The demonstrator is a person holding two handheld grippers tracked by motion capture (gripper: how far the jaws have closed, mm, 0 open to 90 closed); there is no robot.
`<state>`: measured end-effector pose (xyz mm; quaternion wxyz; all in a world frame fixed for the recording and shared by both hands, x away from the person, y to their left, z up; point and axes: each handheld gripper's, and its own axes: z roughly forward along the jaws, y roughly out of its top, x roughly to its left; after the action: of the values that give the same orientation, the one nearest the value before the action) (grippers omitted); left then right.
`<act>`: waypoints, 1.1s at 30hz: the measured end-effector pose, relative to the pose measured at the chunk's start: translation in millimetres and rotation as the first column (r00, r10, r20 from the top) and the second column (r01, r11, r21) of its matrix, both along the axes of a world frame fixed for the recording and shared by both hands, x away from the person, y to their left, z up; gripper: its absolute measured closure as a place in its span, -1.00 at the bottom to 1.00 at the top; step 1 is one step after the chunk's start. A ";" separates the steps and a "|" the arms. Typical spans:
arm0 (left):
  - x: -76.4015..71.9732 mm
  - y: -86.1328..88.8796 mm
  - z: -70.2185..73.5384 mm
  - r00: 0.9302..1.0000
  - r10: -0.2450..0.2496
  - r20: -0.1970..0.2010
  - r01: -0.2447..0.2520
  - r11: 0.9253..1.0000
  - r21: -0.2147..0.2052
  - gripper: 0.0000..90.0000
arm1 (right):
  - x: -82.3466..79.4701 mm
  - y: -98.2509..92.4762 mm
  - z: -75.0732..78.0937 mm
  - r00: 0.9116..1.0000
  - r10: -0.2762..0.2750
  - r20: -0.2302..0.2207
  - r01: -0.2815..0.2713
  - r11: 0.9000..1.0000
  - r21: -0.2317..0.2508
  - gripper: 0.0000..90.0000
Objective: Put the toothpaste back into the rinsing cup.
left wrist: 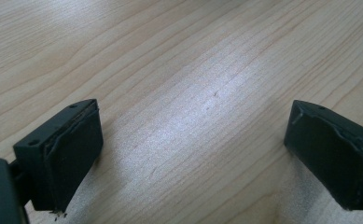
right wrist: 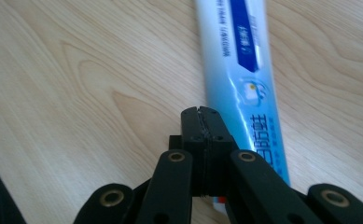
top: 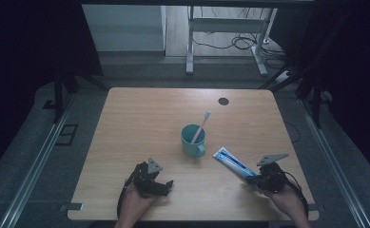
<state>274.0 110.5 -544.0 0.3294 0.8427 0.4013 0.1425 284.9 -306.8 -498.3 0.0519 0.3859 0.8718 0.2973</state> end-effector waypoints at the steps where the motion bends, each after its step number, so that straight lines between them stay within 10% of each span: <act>1: 0.0 0.0 0.0 1.000 0.000 0.000 0.000 1.000 0.000 -0.90 | 0.5 -1.6 0.1 1.000 -0.007 -0.005 0.007 1.000 -0.006 0.97; 11: 0.2 -0.1 0.0 1.000 -0.001 0.000 0.001 1.000 0.000 -0.90 | 2.1 2.6 9.0 1.000 0.032 0.000 -0.032 0.999 -0.006 0.81; 33: 0.2 0.0 0.2 1.000 -0.002 -0.001 0.002 1.000 0.002 -0.90 | 34.9 17.6 22.2 0.991 0.098 -0.095 -0.117 0.969 -0.216 0.01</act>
<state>274.2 110.5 -543.8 0.3286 0.8435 0.4005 0.1420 319.8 -289.2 -476.1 0.0419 0.3419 0.9205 0.1843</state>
